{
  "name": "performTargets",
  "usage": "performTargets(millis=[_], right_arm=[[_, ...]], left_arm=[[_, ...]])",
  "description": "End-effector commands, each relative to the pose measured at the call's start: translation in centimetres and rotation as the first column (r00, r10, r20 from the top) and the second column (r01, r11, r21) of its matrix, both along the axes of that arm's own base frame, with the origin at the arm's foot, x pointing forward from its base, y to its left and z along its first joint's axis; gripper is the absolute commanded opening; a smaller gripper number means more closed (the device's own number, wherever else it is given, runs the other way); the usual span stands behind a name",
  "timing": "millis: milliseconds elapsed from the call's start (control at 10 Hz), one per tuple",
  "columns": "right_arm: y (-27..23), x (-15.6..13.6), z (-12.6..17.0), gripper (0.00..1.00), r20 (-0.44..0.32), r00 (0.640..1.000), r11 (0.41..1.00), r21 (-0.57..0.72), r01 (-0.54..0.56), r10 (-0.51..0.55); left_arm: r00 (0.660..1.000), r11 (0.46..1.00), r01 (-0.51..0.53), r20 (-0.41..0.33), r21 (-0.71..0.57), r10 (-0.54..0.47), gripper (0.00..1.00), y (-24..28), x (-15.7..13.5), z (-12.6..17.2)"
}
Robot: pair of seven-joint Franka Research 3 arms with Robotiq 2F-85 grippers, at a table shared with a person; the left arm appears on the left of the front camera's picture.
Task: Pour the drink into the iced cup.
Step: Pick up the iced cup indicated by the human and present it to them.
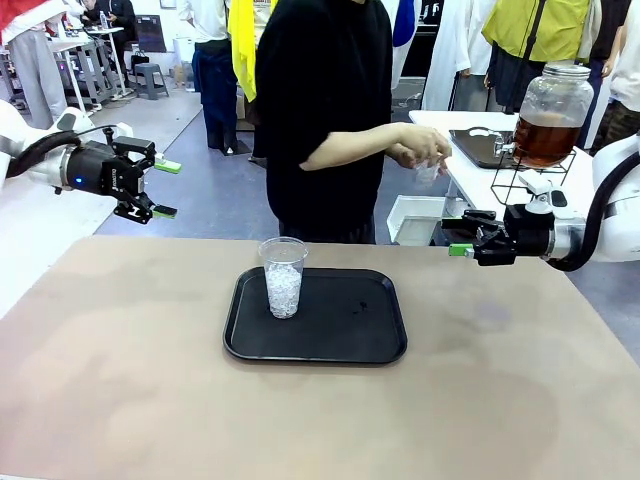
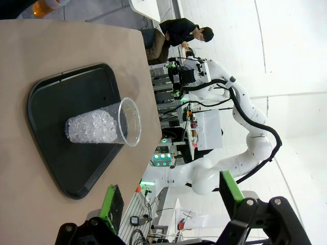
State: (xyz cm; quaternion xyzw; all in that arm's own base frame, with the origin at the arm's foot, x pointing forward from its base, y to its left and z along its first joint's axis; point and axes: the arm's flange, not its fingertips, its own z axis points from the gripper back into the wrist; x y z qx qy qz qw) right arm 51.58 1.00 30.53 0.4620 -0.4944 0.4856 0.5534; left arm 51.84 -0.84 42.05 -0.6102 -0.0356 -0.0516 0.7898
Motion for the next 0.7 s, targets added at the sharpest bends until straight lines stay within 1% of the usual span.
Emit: performTargets(millis=[0, 600], right_arm=[[0.17, 0.38, 0.41, 1.00, -0.006, 1.000, 1.000, -0.006, -0.010, 0.010], [0.17, 0.38, 0.41, 1.00, -0.006, 1.000, 1.000, -0.006, -0.010, 0.010]], left_arm=[[1.000, 1.000, -0.004, -0.001, 0.002, 0.004, 1.00, 0.00, 0.00, 0.22], [1.000, 1.000, -0.004, -0.001, 0.002, 0.004, 1.00, 0.00, 0.00, 0.22]])
